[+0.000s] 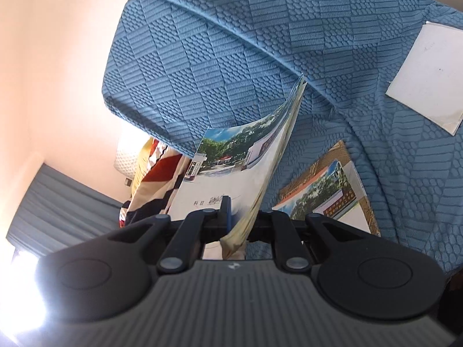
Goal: Organize objects
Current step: 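Carry the held forms over the book stack with both grippers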
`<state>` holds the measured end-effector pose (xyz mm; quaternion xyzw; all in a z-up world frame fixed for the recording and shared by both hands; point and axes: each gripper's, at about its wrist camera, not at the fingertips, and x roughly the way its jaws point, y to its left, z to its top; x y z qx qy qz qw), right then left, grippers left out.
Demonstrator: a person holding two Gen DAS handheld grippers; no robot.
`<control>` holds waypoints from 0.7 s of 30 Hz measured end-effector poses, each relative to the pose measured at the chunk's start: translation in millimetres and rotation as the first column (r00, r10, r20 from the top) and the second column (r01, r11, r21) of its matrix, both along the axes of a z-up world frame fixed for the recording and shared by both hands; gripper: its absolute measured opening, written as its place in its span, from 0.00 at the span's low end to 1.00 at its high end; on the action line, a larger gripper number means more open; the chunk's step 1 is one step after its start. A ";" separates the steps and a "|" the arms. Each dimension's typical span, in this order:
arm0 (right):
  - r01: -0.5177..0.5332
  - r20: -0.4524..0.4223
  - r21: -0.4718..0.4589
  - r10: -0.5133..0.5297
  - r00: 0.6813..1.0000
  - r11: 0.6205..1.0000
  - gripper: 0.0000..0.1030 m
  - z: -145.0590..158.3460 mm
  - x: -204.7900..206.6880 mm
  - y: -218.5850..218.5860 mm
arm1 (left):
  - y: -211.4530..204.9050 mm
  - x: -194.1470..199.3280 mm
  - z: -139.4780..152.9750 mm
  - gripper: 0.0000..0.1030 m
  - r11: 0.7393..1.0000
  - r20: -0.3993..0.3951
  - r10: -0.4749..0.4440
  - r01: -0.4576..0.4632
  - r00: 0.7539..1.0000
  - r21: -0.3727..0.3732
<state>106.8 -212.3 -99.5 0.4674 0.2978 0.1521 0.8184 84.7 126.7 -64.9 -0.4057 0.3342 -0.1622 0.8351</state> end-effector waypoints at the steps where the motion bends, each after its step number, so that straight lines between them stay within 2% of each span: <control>1: -0.005 -0.005 -0.002 0.005 1.000 1.000 0.11 -1.7 0.6 2.3 | 2.1 -1.5 -3.8 0.01 1.000 -0.004 0.003 -0.003 1.000 -0.001; 10: -0.056 -0.053 -0.042 0.053 0.997 0.998 0.12 -19.6 -1.2 14.5 | 12.1 -12.4 -33.5 0.02 1.000 -0.055 0.019 -0.018 0.998 0.008; 12: -0.065 -0.066 -0.057 0.061 0.996 0.996 0.12 -27.0 -1.0 16.8 | 12.3 -8.8 -45.9 0.02 0.999 -0.089 0.031 -0.030 0.996 0.013; 18: -0.096 -0.086 -0.176 0.082 0.993 0.980 0.12 -50.2 8.5 29.4 | 9.5 -4.0 -73.4 0.02 0.997 -0.128 0.073 -0.067 0.989 0.048; 21: -0.107 -0.083 -0.202 0.092 0.992 0.974 0.12 -53.9 13.7 32.8 | 10.3 -1.8 -82.1 0.02 0.995 -0.136 0.089 -0.082 0.987 0.061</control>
